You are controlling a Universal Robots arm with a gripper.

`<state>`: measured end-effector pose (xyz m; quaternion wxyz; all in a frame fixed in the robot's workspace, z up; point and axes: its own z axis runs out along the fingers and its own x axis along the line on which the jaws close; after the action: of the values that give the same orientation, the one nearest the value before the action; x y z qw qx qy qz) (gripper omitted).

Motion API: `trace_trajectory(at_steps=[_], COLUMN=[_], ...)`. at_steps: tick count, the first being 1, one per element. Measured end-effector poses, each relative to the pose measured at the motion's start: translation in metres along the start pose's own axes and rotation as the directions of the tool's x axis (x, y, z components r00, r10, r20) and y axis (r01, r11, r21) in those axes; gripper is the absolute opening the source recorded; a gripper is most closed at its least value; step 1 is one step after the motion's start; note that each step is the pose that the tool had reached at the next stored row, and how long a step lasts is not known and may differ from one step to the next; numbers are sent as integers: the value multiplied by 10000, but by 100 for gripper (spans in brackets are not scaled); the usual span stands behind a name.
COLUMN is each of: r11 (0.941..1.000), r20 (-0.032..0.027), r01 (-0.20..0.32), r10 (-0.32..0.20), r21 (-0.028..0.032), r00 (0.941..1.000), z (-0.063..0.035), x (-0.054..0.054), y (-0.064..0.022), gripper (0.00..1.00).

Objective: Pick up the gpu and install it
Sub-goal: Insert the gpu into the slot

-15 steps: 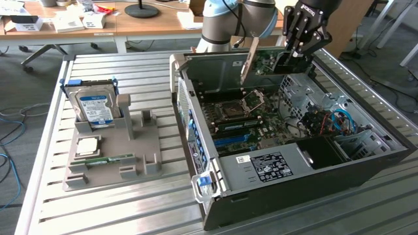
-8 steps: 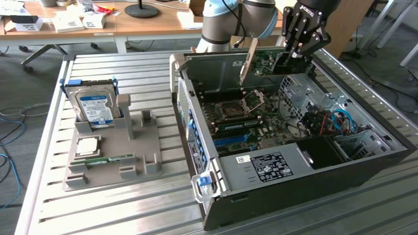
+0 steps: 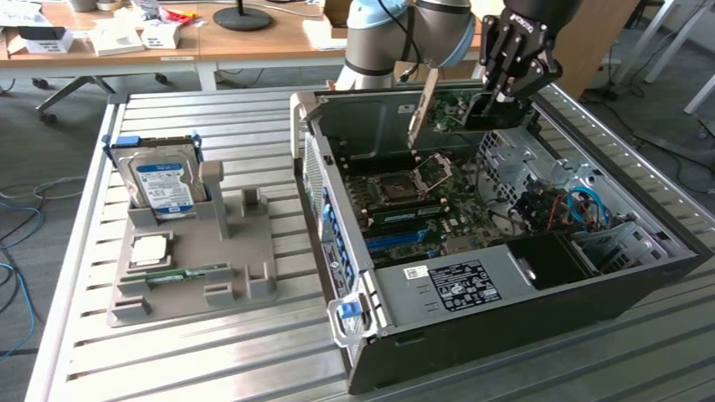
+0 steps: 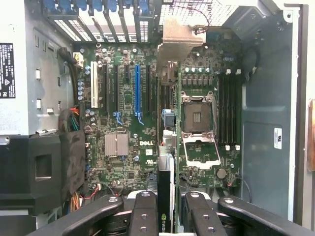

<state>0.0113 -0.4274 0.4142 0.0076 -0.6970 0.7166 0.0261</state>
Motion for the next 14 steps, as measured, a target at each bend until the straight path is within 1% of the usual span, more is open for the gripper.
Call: trace_trajectory(at_steps=[9,14], r11=[10000,10000], r20=[-2,-3], r01=[40,56], r10=[-40,-56], r21=[8,7], r00=[10000,10000], z=[109,166], x=[7,10], y=[44,53], gripper=[26,26])
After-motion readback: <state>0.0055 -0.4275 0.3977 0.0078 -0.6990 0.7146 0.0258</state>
